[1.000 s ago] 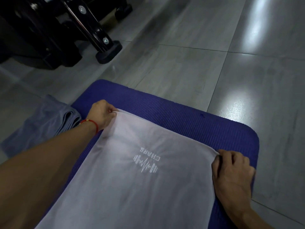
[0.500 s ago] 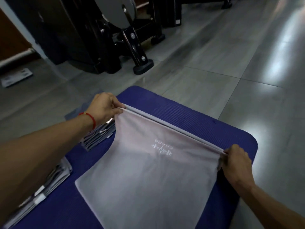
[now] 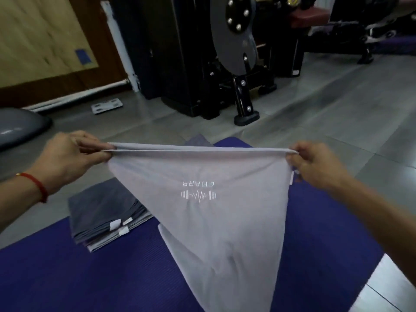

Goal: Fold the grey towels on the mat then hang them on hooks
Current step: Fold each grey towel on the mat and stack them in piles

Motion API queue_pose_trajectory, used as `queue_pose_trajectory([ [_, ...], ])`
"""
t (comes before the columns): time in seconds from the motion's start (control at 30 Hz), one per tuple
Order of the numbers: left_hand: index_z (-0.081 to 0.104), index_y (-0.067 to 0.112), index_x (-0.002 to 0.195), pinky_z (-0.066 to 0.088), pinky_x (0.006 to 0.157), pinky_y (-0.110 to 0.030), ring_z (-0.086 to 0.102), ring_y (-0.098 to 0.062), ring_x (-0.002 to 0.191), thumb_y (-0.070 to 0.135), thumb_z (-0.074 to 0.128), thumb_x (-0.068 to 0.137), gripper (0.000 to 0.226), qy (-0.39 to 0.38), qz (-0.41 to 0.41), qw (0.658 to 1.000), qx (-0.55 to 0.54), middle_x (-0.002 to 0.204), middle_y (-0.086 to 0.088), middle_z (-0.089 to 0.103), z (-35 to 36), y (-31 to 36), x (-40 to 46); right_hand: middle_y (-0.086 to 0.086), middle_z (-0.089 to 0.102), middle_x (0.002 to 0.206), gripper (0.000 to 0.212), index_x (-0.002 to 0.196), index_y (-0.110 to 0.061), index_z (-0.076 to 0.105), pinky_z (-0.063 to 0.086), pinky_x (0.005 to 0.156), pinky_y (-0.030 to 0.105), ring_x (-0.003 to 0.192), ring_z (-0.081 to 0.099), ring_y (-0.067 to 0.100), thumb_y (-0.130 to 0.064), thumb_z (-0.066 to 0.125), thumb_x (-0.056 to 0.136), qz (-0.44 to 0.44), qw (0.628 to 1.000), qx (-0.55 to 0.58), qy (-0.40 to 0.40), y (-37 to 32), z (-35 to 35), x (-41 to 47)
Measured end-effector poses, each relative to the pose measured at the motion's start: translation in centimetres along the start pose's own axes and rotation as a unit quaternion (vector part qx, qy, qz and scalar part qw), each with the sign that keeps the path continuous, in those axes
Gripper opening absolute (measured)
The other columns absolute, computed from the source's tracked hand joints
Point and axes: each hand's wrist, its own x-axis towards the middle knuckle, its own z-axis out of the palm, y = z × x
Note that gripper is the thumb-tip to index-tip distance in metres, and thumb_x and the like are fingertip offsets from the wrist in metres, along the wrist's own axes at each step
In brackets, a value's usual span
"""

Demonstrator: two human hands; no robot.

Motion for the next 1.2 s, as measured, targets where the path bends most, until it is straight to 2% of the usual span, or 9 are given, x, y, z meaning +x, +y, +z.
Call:
queue_pose_trajectory([
  [0.07, 0.075, 0.029, 0.096, 0.051, 0.081, -0.028, 0.064, -0.014, 0.089, 0.011, 0.079, 0.082, 0.022, 0.039, -0.027, 0.998, -0.034, 0.097, 0.002, 0.067, -2.7, -1.3, -2.0, 0.008, 0.071, 0.074, 0.011, 0.09, -0.019, 0.069, 0.055, 0.064, 0.045, 0.058, 0.063, 0.021, -0.016, 0.061, 0.097, -0.037, 0.999, 0.032, -0.012, -4.5, -0.3, 1.1],
  [0.2, 0.079, 0.02, 0.095, 0.054, 0.087, -0.03, 0.069, -0.018, 0.093, 0.005, 0.081, 0.079, 0.022, 0.099, -0.081, 0.981, -0.143, 0.098, -0.002, 0.073, -7.7, -3.7, -5.2, -0.008, 0.076, 0.079, 0.021, 0.096, -0.025, 0.073, 0.053, 0.066, 0.028, 0.062, 0.065, 0.003, -0.007, 0.063, 0.096, -0.093, 0.991, 0.085, -0.039, -11.6, 0.2, 2.7],
  [0.33, 0.079, 0.012, 0.099, 0.056, 0.079, -0.016, 0.072, -0.017, 0.096, 0.002, 0.08, 0.078, 0.024, 0.143, -0.104, 0.958, -0.224, 0.099, -0.002, 0.077, -11.5, -5.4, -8.1, -0.016, 0.076, 0.089, 0.026, 0.1, -0.03, 0.073, 0.055, 0.067, 0.013, 0.079, 0.07, -0.001, -0.006, 0.066, 0.096, -0.133, 0.982, 0.115, -0.073, -16.2, 1.6, 4.0],
  [0.5, 0.081, 0.019, 0.099, 0.055, 0.097, -0.034, 0.073, -0.018, 0.099, 0.015, 0.081, 0.078, 0.021, 0.191, -0.12, 0.942, -0.246, 0.095, -0.003, 0.079, -14.6, -6.9, -12.4, -0.005, 0.078, 0.091, 0.033, 0.105, -0.031, 0.068, 0.057, 0.075, 0.03, 0.082, 0.072, 0.014, 0.0, 0.068, 0.093, -0.167, 0.97, 0.155, -0.088, -19.6, 4.5, 4.5],
  [0.67, 0.08, 0.023, 0.103, 0.046, 0.108, -0.052, 0.071, -0.025, 0.107, 0.026, 0.081, 0.074, 0.028, 0.221, -0.156, 0.927, -0.261, 0.104, -0.005, 0.078, -16.6, -8.9, -15.9, 0.01, 0.073, 0.082, 0.032, 0.101, -0.025, 0.06, 0.047, 0.066, 0.034, 0.068, 0.059, 0.016, 0.006, 0.061, 0.094, -0.232, 0.947, 0.204, -0.091, -22.0, 8.0, 3.7],
  [0.83, 0.079, 0.017, 0.105, 0.053, 0.1, -0.041, 0.071, -0.023, 0.107, 0.02, 0.079, 0.079, 0.026, 0.244, -0.186, 0.915, -0.263, 0.106, -0.006, 0.077, -18.4, -9.7, -18.4, -0.007, 0.076, 0.084, 0.03, 0.084, -0.026, 0.076, 0.058, 0.079, 0.031, 0.081, 0.072, 0.009, 0.001, 0.066, 0.09, -0.284, 0.943, 0.145, -0.097, -23.1, 10.3, 3.9],
  [0.97, 0.079, 0.014, 0.103, 0.058, 0.088, -0.027, 0.073, -0.02, 0.102, 0.013, 0.077, 0.081, 0.022, 0.272, -0.195, 0.907, -0.254, 0.102, -0.005, 0.078, -19.1, -9.6, -19.4, -0.009, 0.077, 0.081, 0.021, 0.083, -0.025, 0.08, 0.057, 0.077, 0.016, 0.081, 0.074, 0.012, -0.005, 0.072, 0.086, -0.283, 0.946, 0.125, -0.1, -23.8, 11.6, 3.6],
  [1.13, 0.078, 0.011, 0.105, 0.055, 0.095, -0.031, 0.073, -0.017, 0.1, 0.007, 0.076, 0.084, 0.021, 0.284, -0.207, 0.909, -0.225, 0.099, -0.003, 0.078, -19.3, -8.8, -20.1, 0.0, 0.079, 0.082, 0.011, 0.092, -0.019, 0.079, 0.061, 0.075, 0.022, 0.077, 0.076, 0.019, -0.009, 0.076, 0.089, -0.216, 0.945, 0.178, -0.168, -23.7, 12.7, 3.6],
  [1.2, 0.077, 0.008, 0.104, 0.057, 0.09, -0.026, 0.073, -0.016, 0.097, 0.004, 0.076, 0.083, 0.021, 0.292, -0.217, 0.908, -0.206, 0.093, 0.0, 0.078, -19.2, -8.6, -20.3, 0.006, 0.079, 0.084, 0.01, 0.098, -0.013, 0.078, 0.061, 0.074, 0.021, 0.08, 0.077, 0.023, -0.008, 0.075, 0.09, -0.176, 0.941, 0.204, -0.206, -23.4, 13.2, 3.5],
])
